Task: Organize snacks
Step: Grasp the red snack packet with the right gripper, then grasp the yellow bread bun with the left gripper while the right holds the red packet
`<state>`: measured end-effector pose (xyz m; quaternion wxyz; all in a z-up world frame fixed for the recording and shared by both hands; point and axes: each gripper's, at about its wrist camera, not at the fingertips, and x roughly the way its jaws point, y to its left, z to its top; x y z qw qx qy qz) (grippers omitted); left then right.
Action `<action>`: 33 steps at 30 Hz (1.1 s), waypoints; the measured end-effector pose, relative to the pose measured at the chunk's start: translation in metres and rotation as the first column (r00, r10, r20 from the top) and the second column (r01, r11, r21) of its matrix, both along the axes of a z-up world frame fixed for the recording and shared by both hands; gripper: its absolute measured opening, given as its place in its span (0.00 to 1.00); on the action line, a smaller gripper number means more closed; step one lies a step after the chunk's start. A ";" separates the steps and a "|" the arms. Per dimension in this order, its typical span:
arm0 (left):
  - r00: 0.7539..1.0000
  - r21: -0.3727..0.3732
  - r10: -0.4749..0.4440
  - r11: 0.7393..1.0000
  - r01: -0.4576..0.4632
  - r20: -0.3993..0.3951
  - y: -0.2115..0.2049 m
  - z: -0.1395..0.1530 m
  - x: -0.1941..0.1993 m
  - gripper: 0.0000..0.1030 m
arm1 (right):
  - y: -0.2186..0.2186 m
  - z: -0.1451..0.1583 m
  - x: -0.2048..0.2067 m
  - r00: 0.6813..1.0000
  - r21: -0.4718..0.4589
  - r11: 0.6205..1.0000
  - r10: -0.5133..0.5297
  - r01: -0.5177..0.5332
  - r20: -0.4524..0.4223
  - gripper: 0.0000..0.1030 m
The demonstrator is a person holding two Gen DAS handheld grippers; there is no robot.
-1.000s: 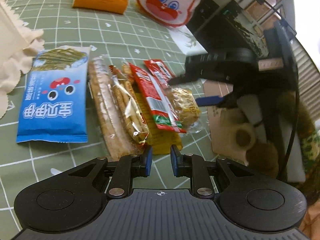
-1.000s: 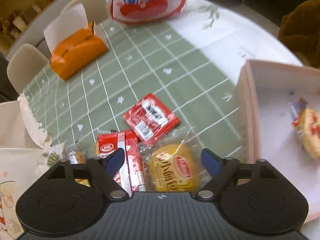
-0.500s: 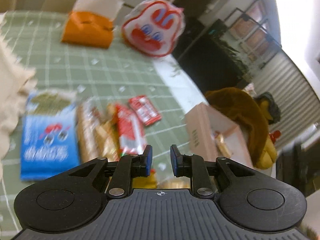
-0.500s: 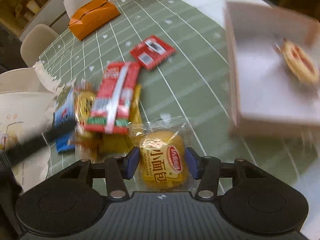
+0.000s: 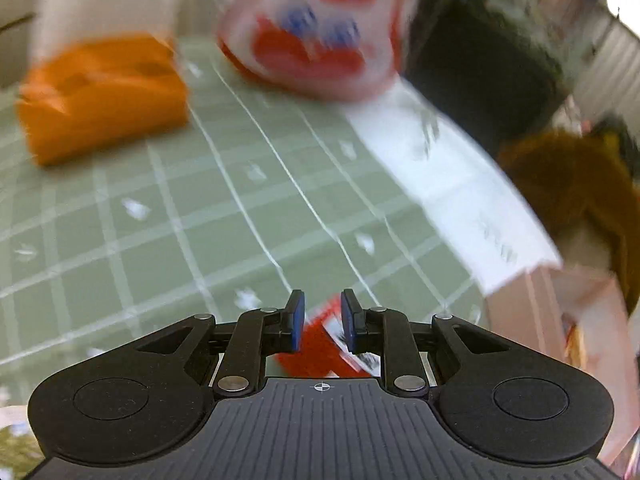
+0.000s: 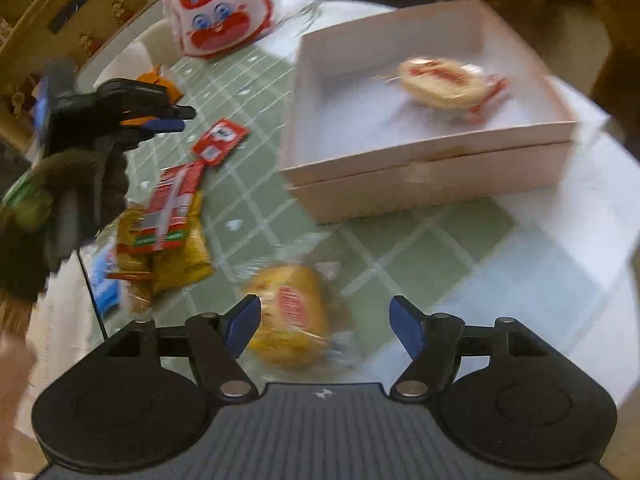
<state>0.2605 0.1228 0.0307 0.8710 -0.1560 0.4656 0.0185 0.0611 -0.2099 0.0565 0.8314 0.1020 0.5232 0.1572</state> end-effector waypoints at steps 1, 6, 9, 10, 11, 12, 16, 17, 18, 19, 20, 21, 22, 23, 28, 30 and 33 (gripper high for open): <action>1.000 0.024 -0.024 0.999 0.024 -0.009 -0.007 -0.005 0.001 0.24 | -0.004 -0.001 -0.004 1.000 -0.022 1.000 -0.014 0.014 0.008 0.70; 0.981 0.072 -0.190 0.979 0.191 -0.024 -0.036 -0.001 -0.030 0.21 | -0.032 -0.008 -0.017 0.999 -0.019 0.998 -0.054 0.054 0.000 0.70; 0.962 0.088 -0.272 0.958 0.273 -0.019 -0.052 -0.001 -0.063 0.21 | -0.030 -0.014 -0.014 0.999 -0.021 0.999 -0.042 0.041 -0.023 0.70; 0.958 0.085 -0.288 0.954 0.288 -0.020 -0.056 -0.001 -0.075 0.21 | -0.026 -0.015 -0.013 0.999 -0.029 0.999 -0.037 0.036 -0.022 0.70; 0.954 0.072 -0.298 0.952 0.299 -0.022 -0.059 -0.001 -0.084 0.21 | -0.021 -0.014 -0.011 1.000 -0.031 0.999 -0.025 0.025 -0.018 0.70; 0.953 0.052 -0.303 0.952 0.303 -0.020 -0.062 -0.001 -0.093 0.21 | -0.015 -0.012 -0.010 1.000 -0.028 1.000 -0.013 0.013 -0.013 0.70; 0.946 -0.020 -0.323 0.946 0.323 -0.032 -0.073 -0.001 -0.130 0.21 | 0.010 -0.002 -0.003 1.000 -0.024 1.000 0.016 -0.015 0.018 0.70; 0.948 -0.034 -0.315 0.949 0.314 -0.032 -0.072 -0.001 -0.136 0.21 | 0.017 0.000 -0.001 0.999 -0.021 0.999 0.025 -0.025 0.024 0.70; 0.953 -0.049 -0.301 0.953 0.300 -0.022 -0.071 0.001 -0.143 0.20 | 0.026 0.003 0.002 0.999 -0.018 0.999 0.043 -0.042 0.033 0.70; 0.961 -0.076 -0.277 0.958 0.276 -0.002 -0.066 0.005 -0.151 0.20 | 0.034 0.004 0.005 0.997 -0.018 0.998 0.064 -0.063 0.042 0.70; 0.967 -0.096 -0.253 0.963 0.253 0.013 -0.061 0.009 -0.157 0.20 | 0.042 0.005 0.008 0.995 -0.025 0.996 0.084 -0.083 0.047 0.70; 0.974 -0.114 -0.223 0.968 0.225 0.029 -0.056 0.013 -0.165 0.21 | 0.051 0.004 0.013 0.993 -0.040 0.994 0.108 -0.106 0.053 0.70; 0.980 -0.130 -0.195 0.971 0.199 0.038 -0.050 0.018 -0.172 0.21 | 0.064 0.002 0.018 0.989 -0.064 0.989 0.134 -0.130 0.059 0.70; 0.985 -0.139 -0.169 0.975 0.174 0.048 -0.045 0.022 -0.179 0.21 | 0.073 0.000 0.022 0.986 -0.084 0.985 0.155 -0.149 0.063 0.71; 0.993 -0.174 -0.098 0.979 0.107 0.060 -0.021 0.030 -0.210 0.21 | 0.122 -0.022 0.048 0.960 -0.223 0.941 0.272 -0.253 0.061 0.75; 0.996 -0.187 -0.069 0.979 0.078 0.056 -0.012 0.028 -0.219 0.21 | 0.134 -0.029 0.058 0.955 -0.258 0.927 0.293 -0.271 0.049 0.78; 0.999 -0.204 -0.032 0.978 0.039 0.042 0.001 0.022 -0.230 0.21 | 0.150 -0.031 0.065 0.939 -0.302 0.904 0.336 -0.301 0.070 0.78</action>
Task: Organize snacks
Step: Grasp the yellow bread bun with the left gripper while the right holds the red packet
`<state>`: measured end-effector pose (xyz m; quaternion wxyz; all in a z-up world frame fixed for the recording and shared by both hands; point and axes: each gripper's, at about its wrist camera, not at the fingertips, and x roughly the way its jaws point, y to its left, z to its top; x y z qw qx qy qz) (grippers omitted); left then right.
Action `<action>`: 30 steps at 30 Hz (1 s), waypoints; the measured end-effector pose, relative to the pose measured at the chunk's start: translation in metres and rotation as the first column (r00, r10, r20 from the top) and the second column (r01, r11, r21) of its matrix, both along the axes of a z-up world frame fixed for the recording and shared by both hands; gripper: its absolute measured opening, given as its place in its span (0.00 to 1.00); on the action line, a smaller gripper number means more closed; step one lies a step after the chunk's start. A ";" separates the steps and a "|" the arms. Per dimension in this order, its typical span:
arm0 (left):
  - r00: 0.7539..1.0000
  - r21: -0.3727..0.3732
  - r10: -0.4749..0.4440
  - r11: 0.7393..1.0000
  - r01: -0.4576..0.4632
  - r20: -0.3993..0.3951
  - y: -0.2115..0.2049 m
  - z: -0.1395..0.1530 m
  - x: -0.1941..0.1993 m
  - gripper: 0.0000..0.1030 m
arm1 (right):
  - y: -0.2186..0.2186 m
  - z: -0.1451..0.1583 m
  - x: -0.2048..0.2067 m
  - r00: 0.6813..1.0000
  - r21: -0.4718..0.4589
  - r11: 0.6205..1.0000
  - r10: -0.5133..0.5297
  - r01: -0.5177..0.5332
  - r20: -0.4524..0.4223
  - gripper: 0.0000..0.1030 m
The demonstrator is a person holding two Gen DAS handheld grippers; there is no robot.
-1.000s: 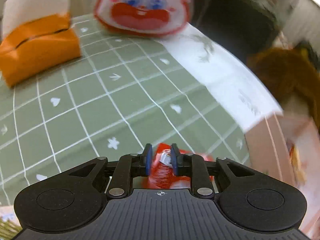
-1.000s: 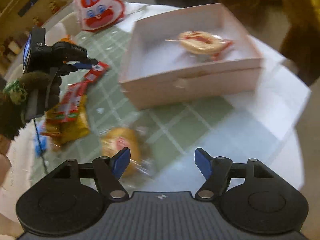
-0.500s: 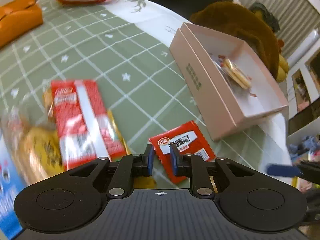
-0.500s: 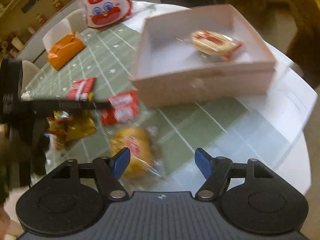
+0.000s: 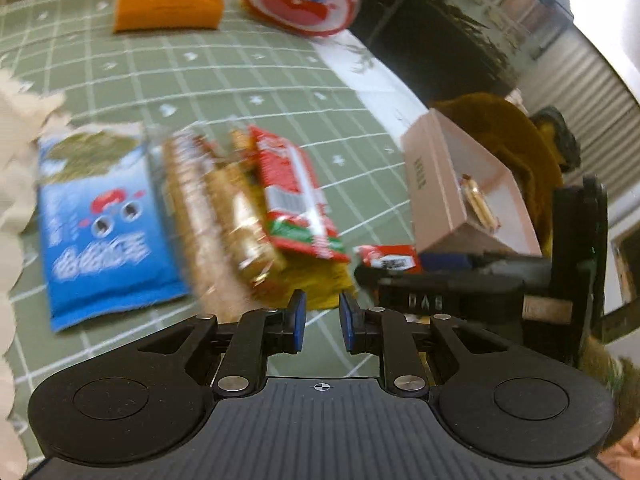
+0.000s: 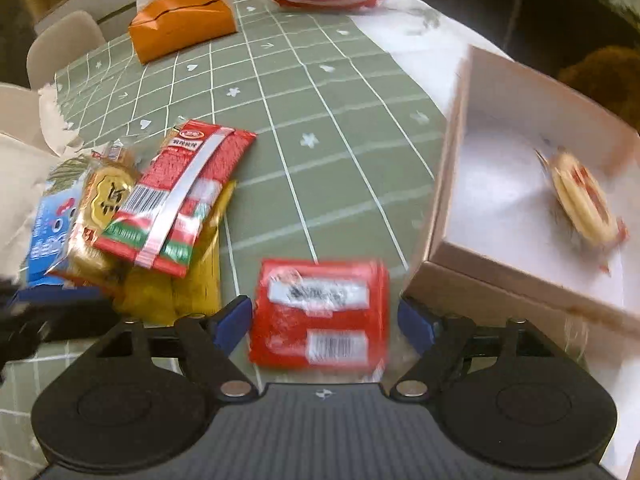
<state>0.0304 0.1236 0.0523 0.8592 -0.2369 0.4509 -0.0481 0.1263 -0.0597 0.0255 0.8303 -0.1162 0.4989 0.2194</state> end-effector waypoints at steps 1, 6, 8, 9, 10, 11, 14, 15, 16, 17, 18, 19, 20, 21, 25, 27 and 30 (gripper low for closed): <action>1.000 -0.004 0.008 1.000 -0.008 -0.007 0.002 -0.003 -0.001 0.21 | 0.004 0.000 0.001 1.000 -0.006 1.000 0.022 -0.022 0.007 0.78; 1.000 -0.033 -0.009 0.999 0.009 -0.018 -0.002 -0.011 -0.005 0.21 | 0.007 0.008 -0.003 0.999 -0.007 0.999 0.049 -0.049 -0.006 0.53; 0.999 -0.031 -0.041 0.999 0.040 -0.023 -0.008 -0.013 -0.003 0.21 | 0.001 0.014 -0.007 0.999 0.020 0.999 0.043 -0.043 -0.009 0.52; 0.998 -0.028 -0.053 0.998 0.052 -0.028 -0.013 -0.015 -0.002 0.21 | -0.003 0.017 -0.009 0.999 0.032 0.999 0.040 -0.040 -0.005 0.52; 0.997 -0.027 -0.066 0.998 0.065 -0.035 -0.017 -0.016 -0.001 0.21 | -0.008 0.017 -0.011 0.999 0.036 0.999 0.033 -0.033 -0.001 0.52; 0.996 -0.027 -0.079 0.997 0.078 -0.040 -0.021 -0.017 -0.002 0.21 | -0.015 0.019 -0.013 1.000 0.042 0.999 0.014 -0.014 0.001 0.52; 0.992 -0.034 -0.118 0.993 0.116 -0.045 -0.035 -0.020 -0.002 0.21 | -0.043 0.024 -0.017 0.998 0.094 0.994 -0.058 0.060 -0.023 0.52; 0.991 -0.036 -0.129 0.991 0.127 -0.046 -0.039 -0.021 -0.002 0.21 | -0.053 0.024 -0.018 0.996 0.115 0.989 -0.084 0.088 -0.033 0.52; 0.989 -0.036 -0.138 0.990 0.136 -0.045 -0.043 -0.021 -0.002 0.21 | -0.067 0.027 -0.021 0.992 0.149 0.981 -0.119 0.124 -0.043 0.52; 0.988 -0.035 -0.145 0.989 0.143 -0.045 -0.047 -0.022 -0.002 0.21 | -0.078 0.028 -0.023 0.988 0.176 0.973 -0.145 0.151 -0.048 0.52; 0.987 -0.034 -0.152 0.988 0.151 -0.047 -0.051 -0.022 -0.001 0.21 | -0.087 0.030 -0.025 0.984 0.198 0.964 -0.169 0.175 -0.049 0.53; 0.986 -0.032 -0.162 0.987 0.161 -0.049 -0.056 -0.023 0.000 0.21 | -0.098 0.032 -0.028 0.981 0.217 0.956 -0.190 0.195 -0.041 0.55; 0.984 -0.029 -0.170 0.985 0.169 -0.052 -0.059 -0.023 0.000 0.21 | -0.105 0.033 -0.029 0.978 0.218 0.954 -0.204 0.207 -0.036 0.67; 0.982 -0.024 -0.181 0.983 0.180 -0.055 -0.064 -0.023 0.001 0.21 | -0.112 0.033 -0.030 0.975 0.212 0.952 -0.219 0.221 -0.032 0.72; 0.973 -0.020 -0.226 0.974 0.225 -0.048 -0.082 -0.020 -0.004 0.21 | -0.142 0.032 -0.041 0.953 0.209 0.932 -0.302 0.297 -0.012 0.72; 0.968 -0.019 -0.246 0.969 0.245 -0.043 -0.090 -0.018 -0.008 0.21 | -0.159 0.027 -0.049 0.936 0.197 0.918 -0.351 0.346 -0.007 0.72; 0.962 -0.021 -0.271 0.963 0.270 -0.036 -0.100 -0.015 -0.012 0.21 | -0.177 0.020 -0.066 0.915 0.162 0.904 -0.403 0.396 0.015 0.72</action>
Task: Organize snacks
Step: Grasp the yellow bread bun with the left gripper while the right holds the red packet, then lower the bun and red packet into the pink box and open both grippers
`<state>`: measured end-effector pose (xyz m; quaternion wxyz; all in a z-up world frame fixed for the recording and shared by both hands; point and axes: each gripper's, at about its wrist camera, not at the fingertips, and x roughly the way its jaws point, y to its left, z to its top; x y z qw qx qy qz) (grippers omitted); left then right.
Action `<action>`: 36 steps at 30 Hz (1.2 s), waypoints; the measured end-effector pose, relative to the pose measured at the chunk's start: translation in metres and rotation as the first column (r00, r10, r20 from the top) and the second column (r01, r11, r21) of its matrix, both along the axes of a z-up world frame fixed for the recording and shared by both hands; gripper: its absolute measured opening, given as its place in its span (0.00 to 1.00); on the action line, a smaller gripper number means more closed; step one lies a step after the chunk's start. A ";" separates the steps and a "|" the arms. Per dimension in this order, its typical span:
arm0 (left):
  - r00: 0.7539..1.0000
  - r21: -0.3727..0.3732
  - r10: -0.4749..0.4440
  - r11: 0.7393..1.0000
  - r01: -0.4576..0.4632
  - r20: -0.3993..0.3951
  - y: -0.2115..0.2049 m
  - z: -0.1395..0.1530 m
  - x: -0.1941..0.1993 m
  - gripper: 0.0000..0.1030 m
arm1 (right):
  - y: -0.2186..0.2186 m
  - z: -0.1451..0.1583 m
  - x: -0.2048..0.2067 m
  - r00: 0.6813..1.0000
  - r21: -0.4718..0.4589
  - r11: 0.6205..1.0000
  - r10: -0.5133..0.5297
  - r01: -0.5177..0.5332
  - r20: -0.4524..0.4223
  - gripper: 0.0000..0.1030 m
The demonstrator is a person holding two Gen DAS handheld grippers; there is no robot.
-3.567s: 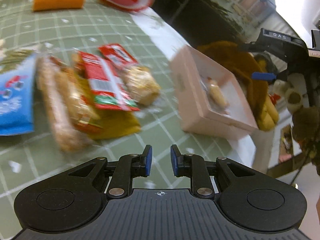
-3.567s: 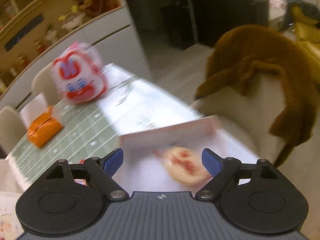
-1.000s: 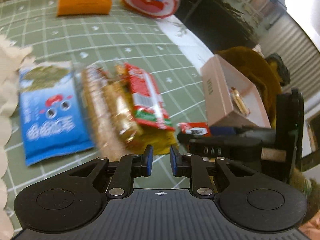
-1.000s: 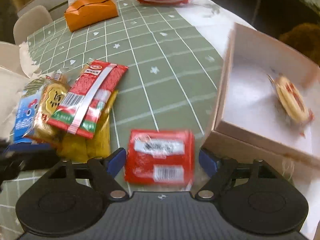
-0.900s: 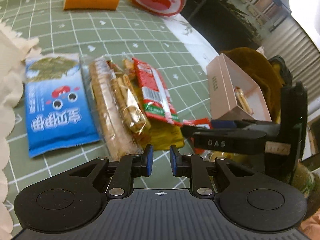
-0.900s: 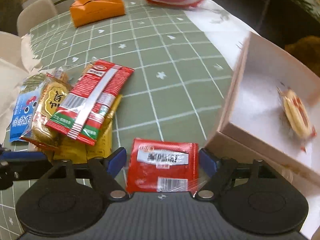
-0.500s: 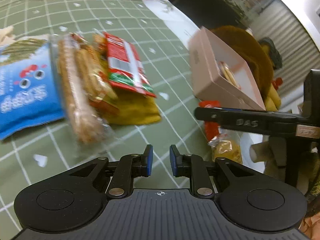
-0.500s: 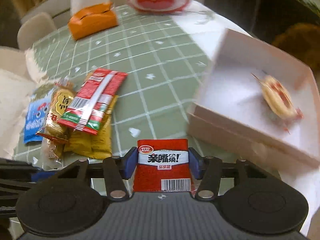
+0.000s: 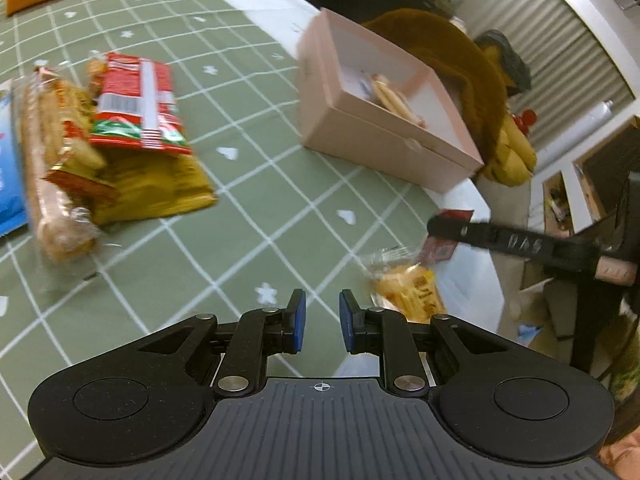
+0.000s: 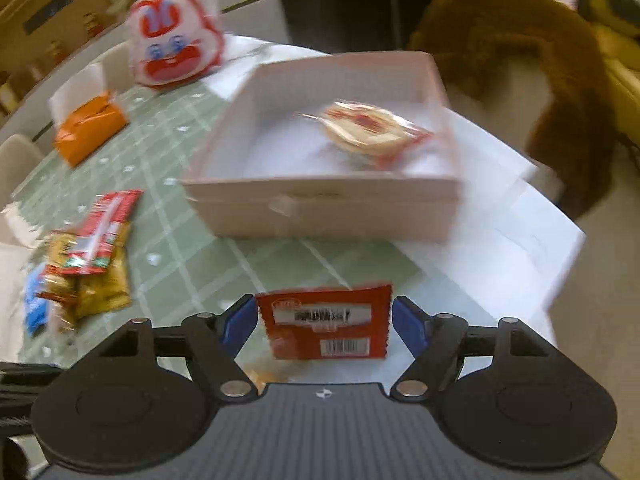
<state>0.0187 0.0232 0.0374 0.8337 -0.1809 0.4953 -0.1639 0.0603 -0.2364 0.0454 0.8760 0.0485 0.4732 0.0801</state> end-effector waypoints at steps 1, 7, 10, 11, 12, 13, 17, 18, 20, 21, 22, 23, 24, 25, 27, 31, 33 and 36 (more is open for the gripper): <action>1.000 -0.001 -0.004 1.000 0.004 0.000 -0.003 0.001 -0.002 0.21 | -0.006 -0.002 -0.008 1.000 -0.020 1.000 -0.021 0.021 0.006 0.72; 1.000 0.005 -0.019 1.000 0.019 0.010 -0.020 0.003 -0.006 0.21 | -0.036 -0.008 -0.030 0.995 0.041 0.994 -0.099 0.100 -0.013 0.73; 0.999 0.014 -0.032 0.999 0.032 0.005 -0.027 0.003 -0.008 0.21 | -0.033 -0.013 -0.041 0.994 -0.012 0.994 -0.110 0.110 -0.002 0.74; 0.999 0.019 -0.036 0.999 0.036 0.005 -0.028 0.003 -0.009 0.21 | -0.030 -0.016 -0.045 0.995 -0.034 0.995 -0.099 0.099 -0.002 0.75; 0.999 0.024 -0.041 0.999 0.040 0.006 -0.030 0.004 -0.009 0.21 | -0.028 -0.017 -0.049 0.996 -0.042 0.995 -0.090 0.090 -0.002 0.75; 0.999 0.027 -0.043 0.999 0.043 0.007 -0.030 0.004 -0.010 0.21 | -0.023 -0.020 -0.053 0.997 -0.042 0.996 -0.078 0.078 -0.005 0.75; 0.999 0.043 -0.049 0.998 0.048 0.016 -0.033 0.008 -0.010 0.21 | -0.002 -0.023 -0.064 1.000 -0.026 0.999 -0.024 0.024 -0.004 0.75; 0.998 0.048 -0.050 0.998 0.048 0.024 -0.034 0.009 -0.010 0.21 | 0.003 -0.023 -0.065 1.000 -0.020 1.000 -0.003 0.003 -0.008 0.75; 0.998 0.055 -0.052 0.997 0.050 0.046 -0.035 0.013 -0.012 0.21 | 0.010 -0.022 -0.066 0.999 -0.011 0.999 0.031 -0.031 -0.012 0.75; 0.996 0.062 -0.057 0.997 0.053 0.062 -0.036 0.014 -0.012 0.21 | 0.012 -0.021 -0.067 0.999 -0.012 0.999 0.038 -0.038 -0.008 0.75; 0.994 0.077 -0.067 0.995 0.060 0.082 -0.039 0.016 -0.013 0.21 | 0.011 -0.017 -0.068 0.999 -0.018 0.999 0.039 -0.039 0.004 0.75; 0.992 0.092 -0.080 0.993 0.071 0.098 -0.041 0.017 -0.014 0.21 | 0.010 -0.015 -0.070 0.999 -0.024 0.999 0.033 -0.033 0.015 0.75; 0.988 0.117 -0.103 0.989 0.090 0.114 -0.046 0.018 -0.014 0.21 | 0.006 -0.011 -0.072 0.999 -0.030 0.999 0.021 -0.020 0.028 0.75; 0.983 0.147 -0.133 0.983 0.114 0.127 -0.051 0.018 -0.014 0.21 | 0.001 -0.008 -0.072 0.999 -0.032 0.999 0.006 -0.005 0.041 0.75; 0.973 0.212 -0.189 0.965 0.157 0.136 -0.065 0.016 -0.013 0.22 | -0.010 -0.001 -0.074 0.998 -0.029 0.999 -0.026 0.028 0.057 0.76; 0.944 0.330 -0.289 0.917 0.225 0.159 -0.094 0.013 -0.013 0.24 | -0.034 0.004 -0.073 0.992 -0.057 0.993 -0.098 0.103 0.074 0.76; 0.927 0.383 -0.338 0.888 0.255 0.165 -0.106 0.011 -0.013 0.30 | -0.044 0.006 -0.075 0.987 -0.070 0.987 -0.137 0.142 0.081 0.76; 0.900 0.453 -0.405 0.841 0.298 0.160 -0.123 0.007 -0.013 0.49 | -0.058 0.006 -0.076 0.982 -0.070 0.982 -0.172 0.178 0.082 0.76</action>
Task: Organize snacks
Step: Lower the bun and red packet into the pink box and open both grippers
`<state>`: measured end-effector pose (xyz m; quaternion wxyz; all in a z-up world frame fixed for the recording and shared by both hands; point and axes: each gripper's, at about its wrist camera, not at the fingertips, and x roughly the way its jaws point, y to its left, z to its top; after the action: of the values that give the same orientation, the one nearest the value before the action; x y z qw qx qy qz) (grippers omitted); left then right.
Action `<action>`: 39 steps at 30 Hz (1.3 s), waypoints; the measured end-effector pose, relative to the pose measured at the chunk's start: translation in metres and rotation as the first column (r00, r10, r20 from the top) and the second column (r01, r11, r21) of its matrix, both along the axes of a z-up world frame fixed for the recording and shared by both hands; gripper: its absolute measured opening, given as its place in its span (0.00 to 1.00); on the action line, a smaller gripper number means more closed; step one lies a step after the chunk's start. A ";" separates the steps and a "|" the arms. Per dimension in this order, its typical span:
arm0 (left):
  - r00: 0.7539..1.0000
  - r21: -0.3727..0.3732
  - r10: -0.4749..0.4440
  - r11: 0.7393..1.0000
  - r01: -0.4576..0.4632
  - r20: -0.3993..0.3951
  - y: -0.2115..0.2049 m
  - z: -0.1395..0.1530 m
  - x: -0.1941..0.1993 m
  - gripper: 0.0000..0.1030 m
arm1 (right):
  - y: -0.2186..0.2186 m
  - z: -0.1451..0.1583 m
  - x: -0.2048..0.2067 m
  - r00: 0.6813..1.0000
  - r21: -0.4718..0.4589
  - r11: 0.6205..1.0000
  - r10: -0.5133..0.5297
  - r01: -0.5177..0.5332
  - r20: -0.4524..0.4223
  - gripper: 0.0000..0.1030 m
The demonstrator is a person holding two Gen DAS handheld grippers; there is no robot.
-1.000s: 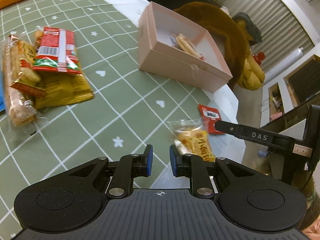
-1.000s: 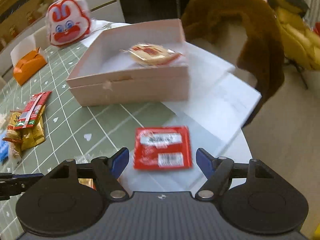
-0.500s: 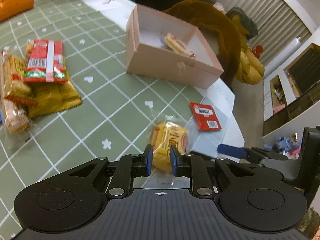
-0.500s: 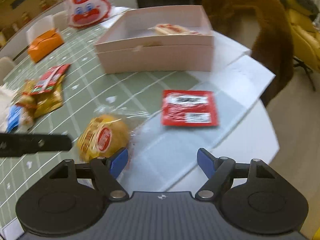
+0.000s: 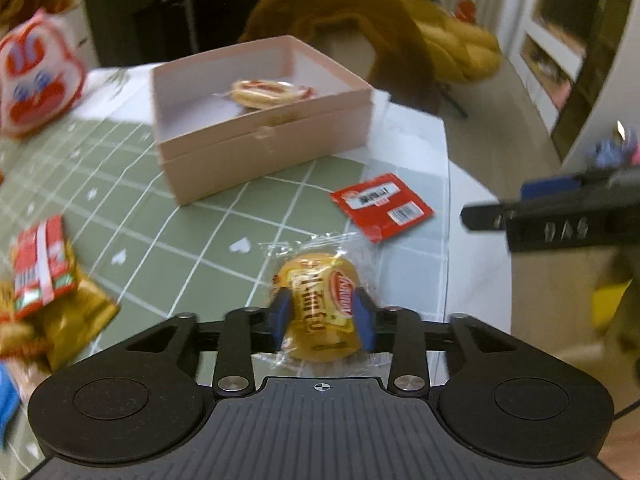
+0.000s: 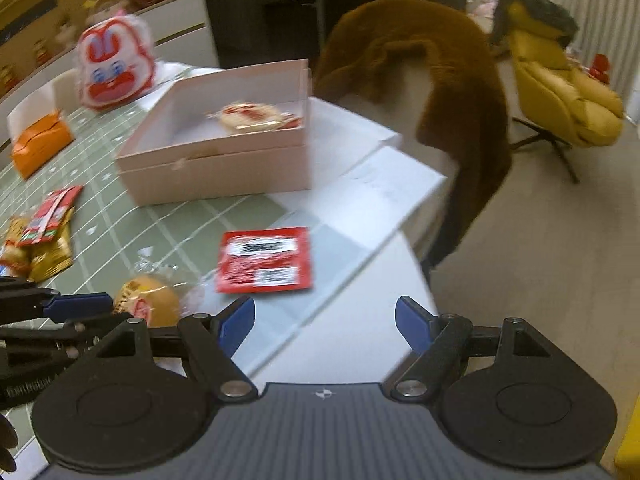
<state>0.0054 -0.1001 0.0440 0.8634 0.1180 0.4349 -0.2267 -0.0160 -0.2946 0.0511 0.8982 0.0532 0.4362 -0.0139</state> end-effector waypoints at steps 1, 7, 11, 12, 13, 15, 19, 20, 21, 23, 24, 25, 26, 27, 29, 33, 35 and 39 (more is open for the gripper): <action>1.000 0.024 -0.013 1.000 0.013 -0.004 -0.005 -0.003 0.001 0.54 | -0.004 0.000 0.000 1.000 -0.003 1.000 -0.009 0.009 0.000 0.76; 0.999 -0.011 0.018 1.000 -0.018 -0.051 0.004 -0.012 0.014 0.70 | -0.006 -0.007 0.005 1.000 -0.009 1.000 -0.023 0.022 -0.014 0.76; 0.985 -0.106 0.127 0.984 -0.140 -0.119 0.036 -0.014 0.027 0.67 | 0.006 -0.009 0.012 1.000 -0.004 1.000 0.014 -0.014 -0.025 0.78; 0.980 -0.134 0.144 0.978 -0.162 -0.135 0.043 -0.014 0.028 0.67 | 0.009 -0.009 0.015 0.999 -0.003 1.000 0.027 -0.027 -0.025 0.78; 0.976 -0.153 0.162 0.971 -0.184 -0.143 0.050 -0.014 0.028 0.67 | 0.013 -0.009 0.018 0.999 -0.003 0.999 0.043 -0.043 -0.024 0.78; 0.971 -0.170 0.194 0.961 -0.217 -0.141 0.061 -0.013 0.023 0.62 | 0.021 -0.010 0.027 0.997 -0.001 0.997 0.077 -0.077 -0.025 0.78; 0.958 -0.203 0.246 0.941 -0.272 -0.144 0.080 -0.009 0.014 0.58 | 0.030 -0.021 0.054 0.993 0.049 0.994 0.096 -0.093 -0.073 0.78; 0.956 -0.211 0.255 0.936 -0.282 -0.148 0.084 -0.008 0.012 0.58 | 0.032 -0.027 0.064 0.991 0.068 0.994 0.096 -0.089 -0.097 0.78; 0.953 -0.222 0.262 0.930 -0.292 -0.155 0.089 -0.007 0.011 0.58 | 0.033 -0.030 0.069 0.989 0.078 0.993 0.092 -0.084 -0.113 0.81; 0.948 -0.239 0.272 0.922 -0.306 -0.167 0.096 -0.007 0.009 0.58 | 0.042 -0.032 0.074 0.991 0.066 0.994 0.091 -0.085 -0.098 0.82; 0.946 -0.243 0.276 0.919 -0.311 -0.169 0.099 -0.007 0.008 0.58 | 0.047 -0.032 0.075 0.989 0.064 0.992 0.111 -0.105 -0.097 0.80; 0.945 -0.244 0.280 0.917 -0.316 -0.172 0.101 -0.007 0.007 0.58 | 0.052 -0.032 0.075 0.987 0.057 0.991 0.125 -0.120 -0.096 0.77; 0.943 -0.247 0.282 0.915 -0.319 -0.174 0.102 -0.008 0.007 0.59 | 0.058 -0.032 0.074 0.985 0.043 0.988 0.150 -0.147 -0.089 0.71; 0.942 -0.248 0.285 0.913 -0.323 -0.178 0.104 -0.009 0.007 0.60 | 0.063 -0.032 0.071 0.981 0.035 0.985 0.174 -0.171 -0.085 0.71; 0.941 -0.252 0.285 0.912 -0.324 -0.181 0.104 -0.010 0.008 0.60 | 0.074 -0.032 0.064 0.970 0.035 0.974 0.227 -0.225 -0.085 0.69; 0.944 -0.248 0.274 0.916 -0.314 -0.183 0.101 -0.012 0.009 0.62 | 0.085 -0.031 0.040 0.955 0.016 0.958 0.286 -0.286 -0.081 0.69; 0.945 -0.248 0.270 0.917 -0.311 -0.185 0.100 -0.014 0.010 0.63 | 0.087 -0.031 0.029 0.946 -0.011 0.950 0.311 -0.313 -0.085 0.70; 0.946 -0.245 0.258 0.922 -0.301 -0.195 0.096 -0.018 0.011 0.63 | 0.086 -0.033 0.013 0.939 -0.061 0.939 0.333 -0.339 -0.085 0.76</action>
<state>0.0167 -0.0043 0.0255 0.8575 -0.0832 0.4796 -0.1668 -0.0033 -0.2085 0.0185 0.8720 -0.0564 0.4708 0.1215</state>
